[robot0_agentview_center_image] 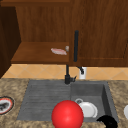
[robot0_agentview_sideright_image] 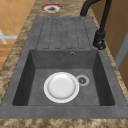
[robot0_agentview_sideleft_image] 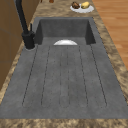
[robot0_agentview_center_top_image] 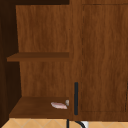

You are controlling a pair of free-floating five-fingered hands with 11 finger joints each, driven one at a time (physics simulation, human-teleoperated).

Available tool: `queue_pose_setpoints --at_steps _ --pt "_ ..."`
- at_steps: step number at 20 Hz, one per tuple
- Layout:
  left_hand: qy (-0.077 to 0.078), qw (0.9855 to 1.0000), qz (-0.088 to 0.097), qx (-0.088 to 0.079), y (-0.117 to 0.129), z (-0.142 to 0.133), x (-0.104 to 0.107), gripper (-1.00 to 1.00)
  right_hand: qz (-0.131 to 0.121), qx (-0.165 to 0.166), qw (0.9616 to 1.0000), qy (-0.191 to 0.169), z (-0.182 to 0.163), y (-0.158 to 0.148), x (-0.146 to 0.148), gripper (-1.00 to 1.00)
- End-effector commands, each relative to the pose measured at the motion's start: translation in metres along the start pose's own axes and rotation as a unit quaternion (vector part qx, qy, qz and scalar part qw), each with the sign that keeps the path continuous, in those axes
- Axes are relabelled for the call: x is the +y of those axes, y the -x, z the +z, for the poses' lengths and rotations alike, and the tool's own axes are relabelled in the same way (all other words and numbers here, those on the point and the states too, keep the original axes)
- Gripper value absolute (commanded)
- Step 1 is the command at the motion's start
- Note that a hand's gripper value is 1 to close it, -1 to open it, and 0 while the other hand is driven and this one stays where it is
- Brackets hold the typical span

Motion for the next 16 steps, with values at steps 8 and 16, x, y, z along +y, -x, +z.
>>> queue_pose_setpoints --at_steps 8,16 --pt "0.098 0.9944 0.019 0.034 0.027 -0.023 -0.011 -1.0 0.0 0.0 1.0 0.0 0.0 0.0 0.0 0.0" --pt "0.141 0.9881 0.029 0.054 0.044 -0.043 -0.02 -1.0 0.0 0.0 1.0 0.0 0.0 0.0 0.0 0.0"
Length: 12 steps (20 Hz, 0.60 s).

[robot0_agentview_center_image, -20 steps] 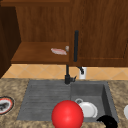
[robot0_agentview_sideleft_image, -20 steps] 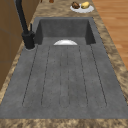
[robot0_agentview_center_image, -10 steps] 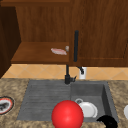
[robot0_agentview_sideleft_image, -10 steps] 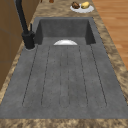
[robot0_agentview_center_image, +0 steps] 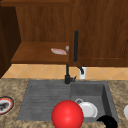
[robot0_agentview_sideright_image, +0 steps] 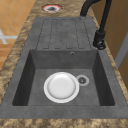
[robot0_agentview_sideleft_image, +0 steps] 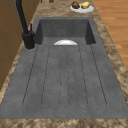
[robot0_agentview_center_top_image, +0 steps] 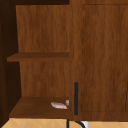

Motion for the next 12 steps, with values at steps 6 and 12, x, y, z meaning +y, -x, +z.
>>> queue_pose_setpoints --at_steps 6,12 --pt "0.086 0.9957 0.016 0.031 0.015 -0.025 -0.006 -1.0 0.0 0.0 1.0 0.0 0.0 0.0 0.0 0.0" --pt "0.119 0.9915 0.024 0.047 0.025 -0.042 -0.01 -1.0 0.0 0.0 1.0 0.0 0.0 0.0 0.0 0.0"
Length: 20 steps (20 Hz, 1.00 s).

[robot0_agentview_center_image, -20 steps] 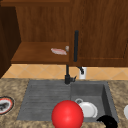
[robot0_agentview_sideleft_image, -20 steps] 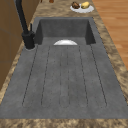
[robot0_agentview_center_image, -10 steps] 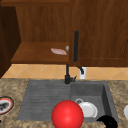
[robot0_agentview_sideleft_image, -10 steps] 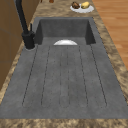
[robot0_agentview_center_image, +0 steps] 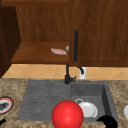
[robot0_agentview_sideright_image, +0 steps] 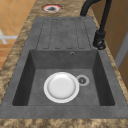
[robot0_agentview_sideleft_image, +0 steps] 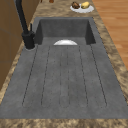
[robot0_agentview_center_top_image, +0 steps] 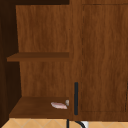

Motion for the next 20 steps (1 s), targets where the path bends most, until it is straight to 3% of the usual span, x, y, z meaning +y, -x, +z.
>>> queue_pose_setpoints --at_steps 1,6,11,15,20 --pt "0.059 0.998 0.009 0.02 0.005 -0.012 -0.001 -1.0 0.0 0.0 1.0 0.0 0.0 0.0 0.0 0.0" --pt "0.086 0.9956 0.017 0.033 0.011 -0.027 -0.003 -1.0 0.0 0.0 1.0 0.0 0.0 0.0 0.0 0.0" --pt "0.115 0.992 0.023 0.046 0.016 -0.041 -0.005 -1.0 0.0 0.0 1.0 0.0 0.0 0.0 0.0 0.0" --pt "0.137 0.9883 0.031 0.058 0.019 -0.055 -0.005 -1.0 0.0 0.0 1.0 0.0 0.0 0.0 0.0 0.0" --pt "0.167 0.9825 0.04 0.072 0.023 -0.073 -0.003 -1.0 0.0 0.0 1.0 0.0 0.0 0.0 0.0 0.0"
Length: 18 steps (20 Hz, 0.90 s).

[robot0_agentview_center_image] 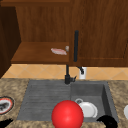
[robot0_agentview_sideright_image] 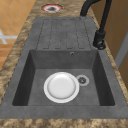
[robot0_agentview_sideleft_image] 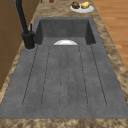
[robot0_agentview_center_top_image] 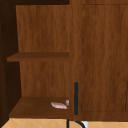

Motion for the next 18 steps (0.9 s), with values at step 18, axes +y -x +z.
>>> queue_pose_setpoints --at_steps 18 --pt "0.039 0.9948 0.017 0.092 0.01 -0.041 0.017 -1.0 0.0 0.0 1.0 0.0 0.0 0.0 0.0 0.0"
